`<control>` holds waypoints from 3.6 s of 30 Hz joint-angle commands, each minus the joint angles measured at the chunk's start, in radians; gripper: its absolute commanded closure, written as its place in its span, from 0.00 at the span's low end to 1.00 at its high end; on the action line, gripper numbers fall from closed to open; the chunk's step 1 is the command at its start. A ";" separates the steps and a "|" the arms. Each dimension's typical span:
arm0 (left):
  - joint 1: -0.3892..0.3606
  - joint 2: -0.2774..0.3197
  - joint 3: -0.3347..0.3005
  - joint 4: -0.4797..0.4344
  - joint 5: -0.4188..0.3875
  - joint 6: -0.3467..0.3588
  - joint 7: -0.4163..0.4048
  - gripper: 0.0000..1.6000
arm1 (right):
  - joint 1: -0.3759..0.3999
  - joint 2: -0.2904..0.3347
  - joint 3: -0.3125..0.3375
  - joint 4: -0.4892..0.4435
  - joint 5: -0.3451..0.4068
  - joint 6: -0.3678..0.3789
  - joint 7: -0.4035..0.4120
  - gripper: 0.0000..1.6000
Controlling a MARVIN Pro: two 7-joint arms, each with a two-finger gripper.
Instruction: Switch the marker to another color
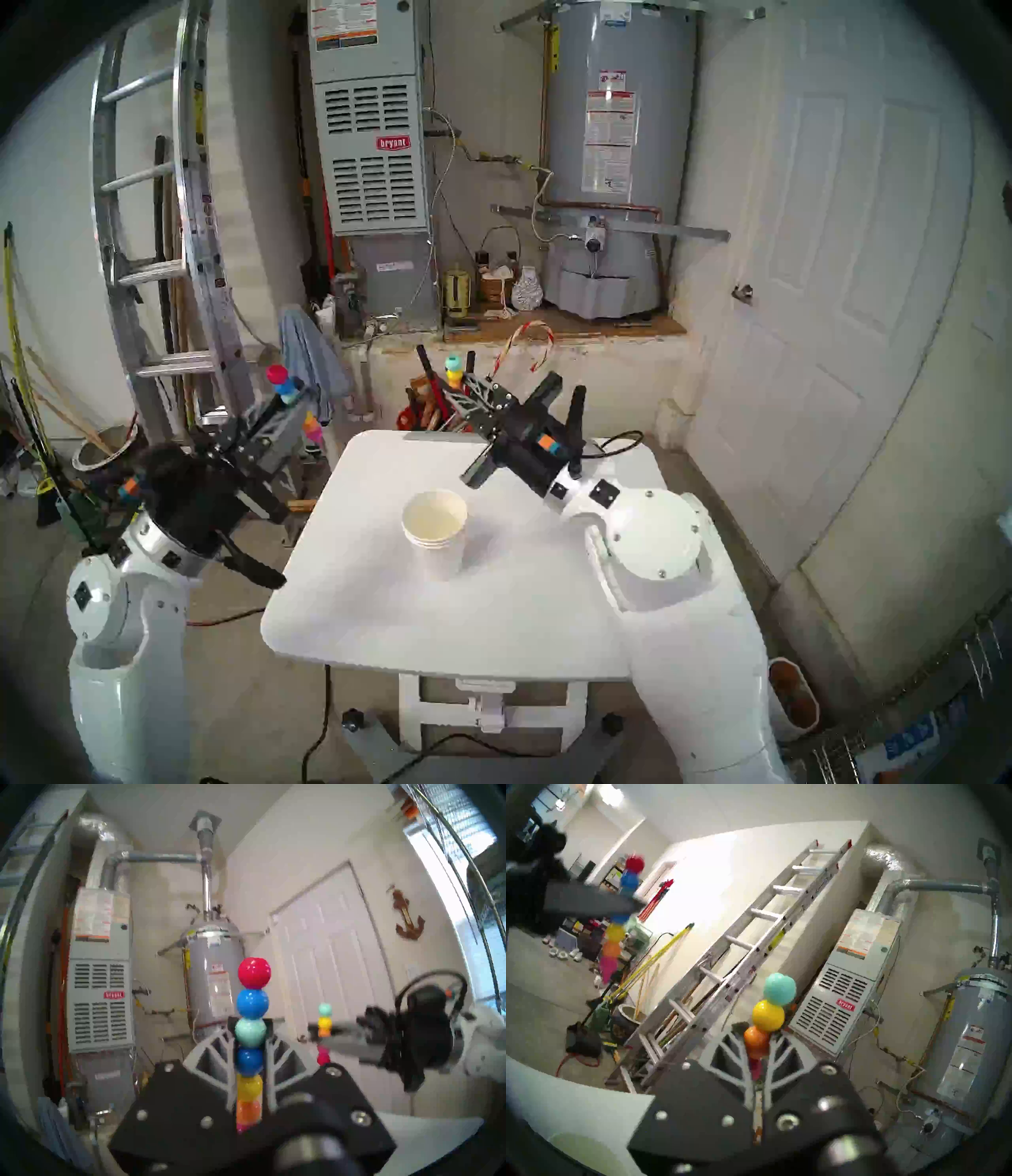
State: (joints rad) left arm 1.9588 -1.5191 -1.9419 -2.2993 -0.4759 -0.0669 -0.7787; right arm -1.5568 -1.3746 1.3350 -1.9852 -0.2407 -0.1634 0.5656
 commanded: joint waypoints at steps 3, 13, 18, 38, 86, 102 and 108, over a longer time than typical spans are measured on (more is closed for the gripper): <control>-0.031 -0.055 -0.018 -0.092 -0.160 0.084 0.044 1.00 | 0.061 -0.009 -0.109 -0.002 -0.187 -0.027 -0.032 1.00; -0.016 -0.068 0.015 -0.058 -0.205 0.137 0.055 1.00 | 0.051 -0.034 -0.211 0.009 -0.420 -0.008 -0.103 1.00; -0.017 -0.069 0.041 -0.027 -0.199 0.121 0.038 1.00 | 0.042 -0.045 -0.223 0.003 -0.450 0.000 -0.115 1.00; -0.014 -0.079 0.121 0.029 -0.138 0.081 0.002 1.00 | 0.025 -0.035 -0.214 -0.022 -0.413 0.016 -0.098 1.00; -0.032 -0.101 0.114 0.057 -0.118 0.068 -0.034 1.00 | 0.014 -0.024 -0.218 -0.055 -0.390 0.048 -0.051 1.00; -0.036 -0.104 0.112 0.060 -0.119 0.073 -0.040 1.00 | 0.010 -0.017 -0.217 -0.069 -0.391 0.050 -0.052 1.00; -0.040 -0.104 0.113 0.065 -0.116 0.073 -0.043 1.00 | 0.010 -0.016 -0.218 -0.072 -0.391 0.050 -0.052 1.00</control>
State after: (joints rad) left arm 1.9257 -1.6241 -1.8308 -2.2294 -0.5926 0.0033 -0.8242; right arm -1.5505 -1.3877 1.1148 -2.0287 -0.6350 -0.1124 0.5149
